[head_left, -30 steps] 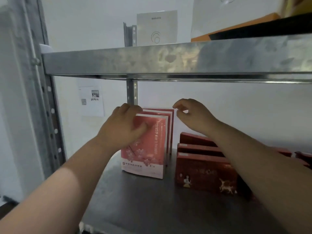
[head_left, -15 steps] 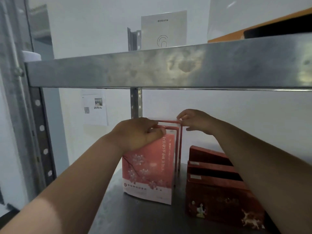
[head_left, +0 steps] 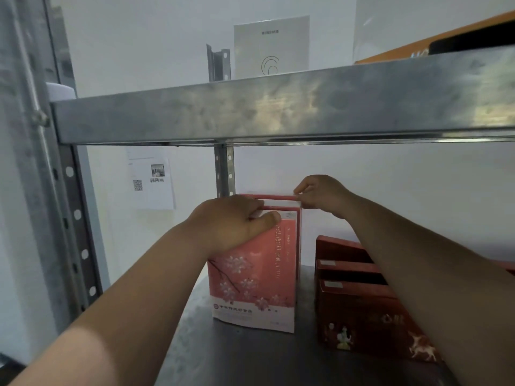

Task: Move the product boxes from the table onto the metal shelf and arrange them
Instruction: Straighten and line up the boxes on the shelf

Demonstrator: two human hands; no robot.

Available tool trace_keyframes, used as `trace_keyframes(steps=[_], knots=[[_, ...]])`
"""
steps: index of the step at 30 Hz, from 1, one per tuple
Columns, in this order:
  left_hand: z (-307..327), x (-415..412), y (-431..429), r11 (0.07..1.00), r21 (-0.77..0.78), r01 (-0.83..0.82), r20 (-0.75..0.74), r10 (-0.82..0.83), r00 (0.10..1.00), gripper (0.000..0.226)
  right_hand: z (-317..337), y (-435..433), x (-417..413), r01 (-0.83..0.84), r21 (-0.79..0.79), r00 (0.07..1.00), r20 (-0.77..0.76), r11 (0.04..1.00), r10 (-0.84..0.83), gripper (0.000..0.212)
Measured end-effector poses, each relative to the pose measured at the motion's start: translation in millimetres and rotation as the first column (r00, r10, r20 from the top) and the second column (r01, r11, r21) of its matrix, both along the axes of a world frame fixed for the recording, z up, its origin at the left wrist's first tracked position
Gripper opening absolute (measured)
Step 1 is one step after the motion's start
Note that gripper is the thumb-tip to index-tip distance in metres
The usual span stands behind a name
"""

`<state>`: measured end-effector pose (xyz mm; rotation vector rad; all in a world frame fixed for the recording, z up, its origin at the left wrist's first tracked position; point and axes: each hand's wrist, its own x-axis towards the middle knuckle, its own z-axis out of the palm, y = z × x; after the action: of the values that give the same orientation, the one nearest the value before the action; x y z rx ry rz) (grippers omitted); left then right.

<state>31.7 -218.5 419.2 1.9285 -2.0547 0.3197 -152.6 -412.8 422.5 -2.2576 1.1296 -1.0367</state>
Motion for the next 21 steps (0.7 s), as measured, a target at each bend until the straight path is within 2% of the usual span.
trace_keyframes(steps=[3, 5, 7, 9, 12, 16, 19, 21], knots=[[-0.2, 0.3, 1.8, 1.000, -0.001, 0.000, -0.014, 0.000, 1.000, 0.083, -2.0, -1.9, 0.5, -0.024, 0.059, 1.000, 0.019, 0.998, 0.023, 0.009], [-0.2, 0.1, 4.5, 1.000, -0.012, -0.003, -0.015, 0.003, 1.000, 0.076, -1.2, 1.2, -2.2, -0.033, 0.072, 0.999, -0.016, 0.997, 0.034, 0.017], [-1.8, 2.5, 6.5, 0.998, -0.070, -0.004, -0.021, 0.002, 1.000, 0.071, 3.5, 8.4, -7.2, -0.031, 0.004, 0.999, -0.030, 1.000, 0.031, 0.026], [-5.0, 7.2, 9.6, 0.988, -0.152, -0.006, -0.052, -0.002, 0.999, 0.066, 9.9, 21.5, -13.3, -0.060, -0.094, 0.998, 0.016, 0.994, 0.061, 0.021], [-16.7, 15.6, 14.0, 0.974, -0.227, 0.022, -0.126, -0.052, 0.991, 0.051, 12.3, 41.9, -22.5, -0.181, -0.084, 0.983, -0.032, 0.980, 0.179, 0.017], [-39.1, 23.8, 14.5, 0.955, -0.295, 0.028, -0.282, -0.115, 0.952, 0.052, 4.3, 53.4, -26.5, -0.242, -0.071, 0.954, -0.198, 0.968, 0.224, 0.016], [-48.3, 24.1, 15.1, 0.951, -0.307, 0.015, -0.450, -0.159, 0.879, 0.057, 1.0, 51.9, -26.1, -0.212, -0.081, 0.961, -0.198, 0.974, 0.192, 0.020], [-52.7, 23.9, 15.2, 0.944, -0.330, 0.006, -0.492, -0.178, 0.852, 0.062, -0.2, 52.7, -26.5, -0.197, -0.044, 0.970, -0.155, 0.979, 0.188, 0.024]])
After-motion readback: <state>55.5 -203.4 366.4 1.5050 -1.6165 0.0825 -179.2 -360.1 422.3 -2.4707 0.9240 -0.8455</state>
